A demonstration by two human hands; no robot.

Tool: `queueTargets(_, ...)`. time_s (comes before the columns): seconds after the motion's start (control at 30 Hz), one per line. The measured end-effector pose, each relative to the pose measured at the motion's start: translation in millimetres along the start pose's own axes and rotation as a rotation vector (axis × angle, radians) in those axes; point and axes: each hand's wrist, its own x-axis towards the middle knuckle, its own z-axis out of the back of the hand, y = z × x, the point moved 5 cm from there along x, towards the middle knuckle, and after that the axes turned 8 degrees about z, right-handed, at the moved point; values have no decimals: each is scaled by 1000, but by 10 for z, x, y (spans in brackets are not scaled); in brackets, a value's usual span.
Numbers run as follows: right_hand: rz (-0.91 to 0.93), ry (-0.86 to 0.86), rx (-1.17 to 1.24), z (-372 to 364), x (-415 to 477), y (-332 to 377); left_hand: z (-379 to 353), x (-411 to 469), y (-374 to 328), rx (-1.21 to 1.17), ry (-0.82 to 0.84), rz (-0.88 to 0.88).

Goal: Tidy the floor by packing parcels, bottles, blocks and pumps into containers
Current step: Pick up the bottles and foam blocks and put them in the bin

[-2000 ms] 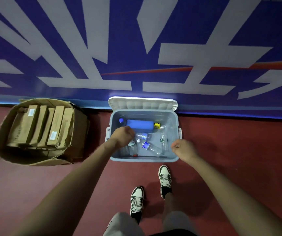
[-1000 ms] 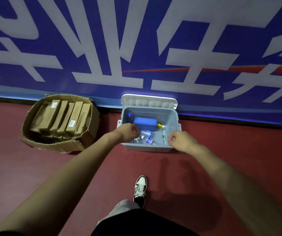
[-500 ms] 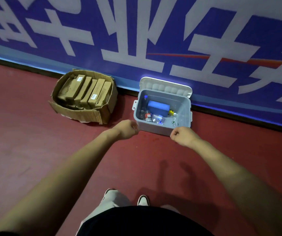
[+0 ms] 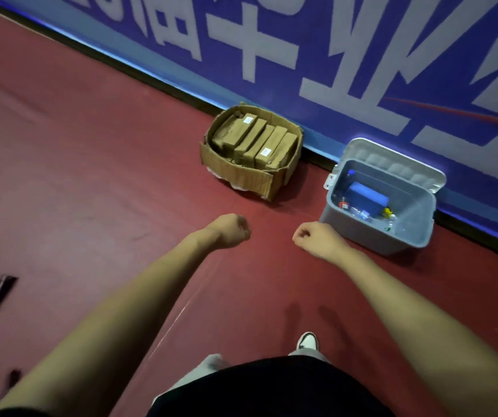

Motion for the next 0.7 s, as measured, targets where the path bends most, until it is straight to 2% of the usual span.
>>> queueTargets(0.33,293,206,-126,-1225,85,1855,486,-999,2024,-219,-155,235)
queueTargets(0.7,612,522,-386,-2600,105,3403,295,-2004,3831,-546,-285,554)
